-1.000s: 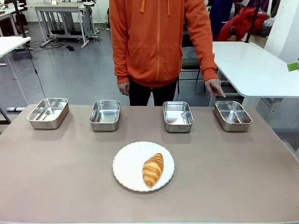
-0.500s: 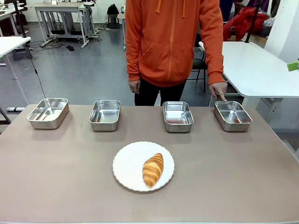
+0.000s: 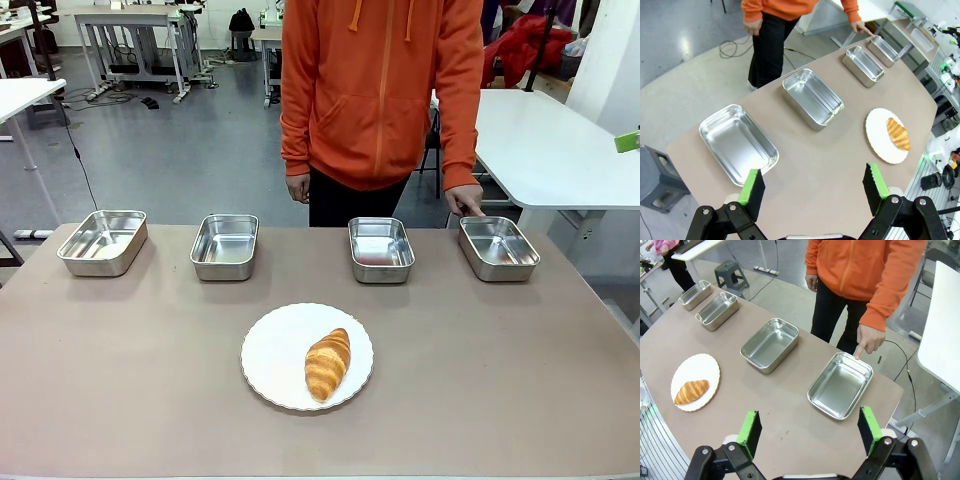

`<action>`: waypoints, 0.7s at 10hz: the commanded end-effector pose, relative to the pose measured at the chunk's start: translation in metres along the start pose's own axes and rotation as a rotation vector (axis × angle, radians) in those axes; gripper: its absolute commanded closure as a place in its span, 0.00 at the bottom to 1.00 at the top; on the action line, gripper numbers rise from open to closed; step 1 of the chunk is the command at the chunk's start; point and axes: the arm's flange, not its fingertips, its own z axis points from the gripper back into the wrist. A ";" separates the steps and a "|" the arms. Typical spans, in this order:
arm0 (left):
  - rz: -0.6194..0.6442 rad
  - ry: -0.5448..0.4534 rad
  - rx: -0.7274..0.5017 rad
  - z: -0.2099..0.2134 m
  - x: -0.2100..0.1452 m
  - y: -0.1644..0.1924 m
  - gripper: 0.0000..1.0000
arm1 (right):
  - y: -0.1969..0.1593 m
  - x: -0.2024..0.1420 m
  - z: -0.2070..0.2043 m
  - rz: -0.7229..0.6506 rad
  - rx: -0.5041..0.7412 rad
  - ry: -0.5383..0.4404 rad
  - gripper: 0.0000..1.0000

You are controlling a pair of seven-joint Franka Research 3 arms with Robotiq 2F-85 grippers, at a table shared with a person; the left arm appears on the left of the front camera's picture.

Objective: Place the bread in the container.
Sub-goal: Place the Butter Roll into the Airtight Container indicated by the human.

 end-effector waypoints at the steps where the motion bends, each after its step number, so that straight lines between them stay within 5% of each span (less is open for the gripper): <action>1: -0.011 -0.010 -0.011 0.001 -0.001 0.000 0.00 | 0.000 0.000 -0.001 0.010 0.011 -0.017 0.00; 5: -0.011 -0.010 -0.011 0.001 -0.001 0.000 0.00 | 0.000 0.000 0.000 0.000 0.000 0.000 0.00; 7: -0.011 -0.010 -0.011 0.001 -0.001 0.000 0.00 | 0.045 0.035 -0.018 0.003 -0.050 0.052 0.00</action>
